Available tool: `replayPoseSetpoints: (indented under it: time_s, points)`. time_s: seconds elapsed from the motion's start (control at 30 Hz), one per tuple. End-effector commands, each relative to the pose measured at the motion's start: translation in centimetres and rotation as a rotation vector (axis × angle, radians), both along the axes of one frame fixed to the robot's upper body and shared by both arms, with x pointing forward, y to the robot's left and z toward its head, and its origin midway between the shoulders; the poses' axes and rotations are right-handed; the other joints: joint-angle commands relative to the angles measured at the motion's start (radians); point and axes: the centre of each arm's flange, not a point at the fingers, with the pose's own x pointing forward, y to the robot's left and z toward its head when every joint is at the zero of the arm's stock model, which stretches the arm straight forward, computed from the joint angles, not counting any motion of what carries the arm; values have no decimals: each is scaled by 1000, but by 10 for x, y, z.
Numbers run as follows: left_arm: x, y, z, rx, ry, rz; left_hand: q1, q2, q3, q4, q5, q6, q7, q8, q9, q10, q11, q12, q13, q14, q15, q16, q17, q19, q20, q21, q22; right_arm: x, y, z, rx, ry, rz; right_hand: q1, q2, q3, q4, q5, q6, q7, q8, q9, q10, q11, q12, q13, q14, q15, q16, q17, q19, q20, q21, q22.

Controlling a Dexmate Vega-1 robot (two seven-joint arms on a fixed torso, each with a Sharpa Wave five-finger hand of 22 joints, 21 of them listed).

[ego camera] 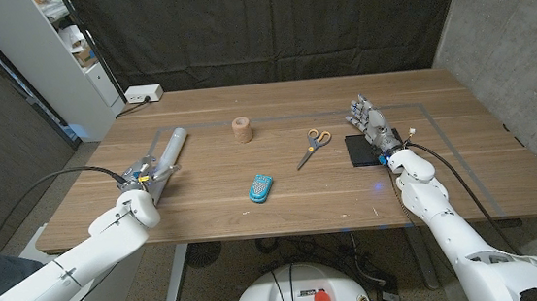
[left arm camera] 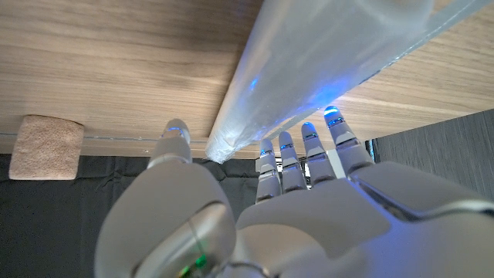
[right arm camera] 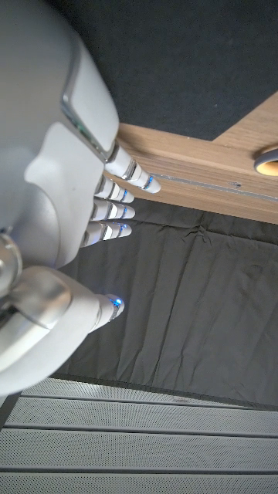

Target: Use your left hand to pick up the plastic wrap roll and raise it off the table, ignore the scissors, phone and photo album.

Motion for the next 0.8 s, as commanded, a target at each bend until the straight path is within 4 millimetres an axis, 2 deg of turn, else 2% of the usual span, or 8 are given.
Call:
replayPoseSetpoints:
  time_s: [0.03, 0.8]
  points:
    - [-2, 0, -3, -18, 15, 17, 12, -1, 2, 3, 1, 6, 3, -2, 5, 7, 1, 7, 2, 10, -1, 7, 2, 16, -1, 9, 3, 4, 1, -6, 2, 15, 10, 5, 9, 0, -4, 0, 7, -4, 5, 5, 0, 0, -1, 3, 4, 3, 6, 3, 6, -1, -2, 5]
    - [12, -10, -7, -19, 45, 0, 32, 12, 2, 7, -6, 37, 16, 2, 6, 33, -12, 14, 4, 40, -19, 10, 2, 49, -1, 14, 4, 7, -5, -10, 9, 26, 8, 4, 10, -1, -5, 0, 6, -5, 5, 5, -1, 0, -1, 3, 5, 2, 6, 3, 10, 1, -7, 5]
